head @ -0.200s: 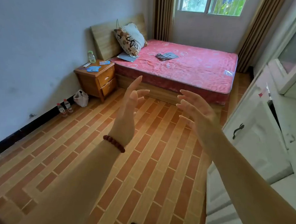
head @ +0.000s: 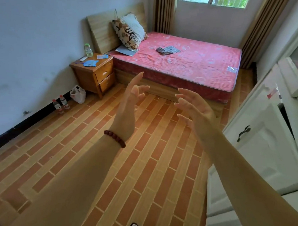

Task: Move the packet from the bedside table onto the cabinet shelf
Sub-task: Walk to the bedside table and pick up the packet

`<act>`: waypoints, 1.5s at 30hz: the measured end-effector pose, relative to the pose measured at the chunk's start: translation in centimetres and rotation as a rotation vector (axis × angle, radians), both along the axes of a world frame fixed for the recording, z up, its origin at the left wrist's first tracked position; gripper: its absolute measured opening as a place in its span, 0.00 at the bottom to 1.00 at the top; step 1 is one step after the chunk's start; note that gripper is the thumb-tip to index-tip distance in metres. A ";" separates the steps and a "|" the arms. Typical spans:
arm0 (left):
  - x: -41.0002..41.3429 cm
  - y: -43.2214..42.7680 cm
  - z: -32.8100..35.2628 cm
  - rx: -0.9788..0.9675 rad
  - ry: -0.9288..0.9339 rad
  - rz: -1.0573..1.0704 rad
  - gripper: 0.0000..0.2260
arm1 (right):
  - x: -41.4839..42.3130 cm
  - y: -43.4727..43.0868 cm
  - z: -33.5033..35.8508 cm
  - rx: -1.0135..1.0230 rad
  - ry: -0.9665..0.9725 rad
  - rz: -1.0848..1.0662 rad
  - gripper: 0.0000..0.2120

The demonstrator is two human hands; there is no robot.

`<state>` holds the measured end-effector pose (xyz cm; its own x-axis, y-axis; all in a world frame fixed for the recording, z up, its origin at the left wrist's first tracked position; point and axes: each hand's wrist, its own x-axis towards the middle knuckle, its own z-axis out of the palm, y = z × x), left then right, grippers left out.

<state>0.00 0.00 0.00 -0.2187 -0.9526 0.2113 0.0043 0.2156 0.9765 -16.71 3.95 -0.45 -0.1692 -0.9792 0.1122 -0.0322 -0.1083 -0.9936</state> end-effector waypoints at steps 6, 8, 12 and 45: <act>0.8 -6.3 0.5 0.036 -0.023 0.028 0.28 | 0.6 -6.5 0.5 -0.003 0.014 0.027 0.15; 1.1 -8.0 0.7 0.057 -0.004 0.030 0.29 | 1.0 -8.1 0.5 -0.007 0.010 0.044 0.15; 1.7 -11.0 0.9 0.067 -0.013 0.038 0.28 | 1.9 -11.3 0.0 0.009 -0.028 0.069 0.16; -11.9 -44.5 -2.5 0.080 -0.022 0.188 0.27 | -10.5 -47.2 -3.0 0.113 -0.046 0.196 0.12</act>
